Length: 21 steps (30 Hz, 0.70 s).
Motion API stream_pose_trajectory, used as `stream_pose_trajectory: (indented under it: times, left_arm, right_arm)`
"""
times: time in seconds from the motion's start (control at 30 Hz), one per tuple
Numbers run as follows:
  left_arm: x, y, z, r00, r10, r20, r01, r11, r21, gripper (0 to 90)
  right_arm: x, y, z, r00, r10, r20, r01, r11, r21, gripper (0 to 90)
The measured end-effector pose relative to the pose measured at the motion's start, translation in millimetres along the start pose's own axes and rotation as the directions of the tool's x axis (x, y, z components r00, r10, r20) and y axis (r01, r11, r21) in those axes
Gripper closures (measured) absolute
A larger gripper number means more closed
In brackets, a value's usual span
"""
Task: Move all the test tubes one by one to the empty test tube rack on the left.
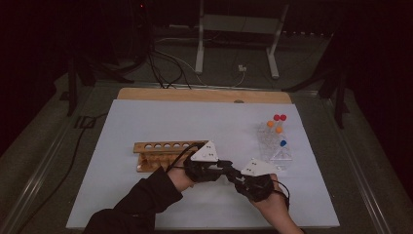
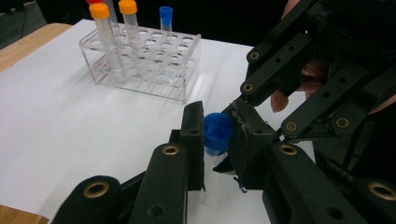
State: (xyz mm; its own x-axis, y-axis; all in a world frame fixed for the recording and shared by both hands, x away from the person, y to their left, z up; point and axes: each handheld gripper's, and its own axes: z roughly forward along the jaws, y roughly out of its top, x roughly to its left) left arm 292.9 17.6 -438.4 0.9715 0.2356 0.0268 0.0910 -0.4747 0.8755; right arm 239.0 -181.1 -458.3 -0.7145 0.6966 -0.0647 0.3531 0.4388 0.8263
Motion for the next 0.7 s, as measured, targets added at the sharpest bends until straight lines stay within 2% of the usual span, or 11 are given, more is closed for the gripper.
stream_pose_trajectory:
  times: [0.13,0.17,0.2,0.33,0.37,0.47,0.5,0.57,0.6,0.63,0.7]
  left_arm:
    - [-0.2,0.8,-1.5,1.0000,0.008,0.000,-0.008,1.0000,0.002,77.3]
    - [0.6,1.7,-2.9,0.9999,0.006,-0.010,-0.006,1.0000,0.005,77.4]
    - [0.6,1.7,-2.9,0.9999,0.006,-0.010,-0.006,1.0000,0.005,77.4]
    - [4.1,3.9,-8.3,0.9997,0.008,-0.023,-0.008,1.0000,0.005,77.4]
    - [4.8,4.6,-10.2,0.9994,0.012,-0.034,-0.012,0.9999,0.002,77.4]
    - [8.4,7.5,-16.5,0.9989,0.004,-0.047,-0.004,0.9999,-0.014,77.4]
    - [10.1,8.8,-18.9,0.9986,0.006,-0.052,-0.007,0.9998,-0.017,77.4]
    - [13.5,12.0,-24.0,0.9980,0.001,-0.064,-0.003,0.9996,-0.028,77.4]
    - [15.4,13.9,-26.8,0.9974,0.002,-0.071,-0.004,0.9996,-0.028,77.4]
    - [17.1,15.7,-29.6,0.9971,0.005,-0.076,-0.007,0.9997,-0.025,77.4]
    - [19.6,19.0,-34.7,0.9957,0.010,-0.092,-0.013,0.9995,-0.029,77.4]
  right_arm:
    - [-0.3,0.0,0.2,0.9999,0.005,-0.010,-0.005,1.000,-0.005,76.2]
    - [-1.2,-0.1,0.1,0.9992,0.030,-0.025,-0.030,0.999,-0.015,72.6]
    - [-1.2,0.1,-0.2,0.9990,0.033,-0.031,-0.034,0.999,-0.017,67.9]
    - [0.3,0.4,-1.1,0.9993,0.033,-0.018,-0.034,0.999,-0.029,56.0]
    - [0.3,0.4,-1.1,0.9993,0.033,-0.018,-0.034,0.999,-0.029,56.0]
    - [-0.8,-0.3,-1.4,0.9991,0.040,-0.013,-0.041,0.999,-0.036,48.2]
    - [-1.4,-0.3,-2.4,0.9990,0.043,-0.013,-0.043,0.998,-0.044,43.5]
    - [-1.8,-0.2,-3.0,0.9990,0.043,-0.010,-0.044,0.998,-0.050,41.4]
    - [-2.9,0.1,-4.0,0.9987,0.052,-0.005,-0.052,0.997,-0.055,32.5]
    - [-2.9,0.1,-4.0,0.9987,0.052,-0.005,-0.052,0.997,-0.055,32.5]
    - [-3.8,0.2,-4.7,0.9982,0.060,-0.001,-0.060,0.996,-0.061,23.4]
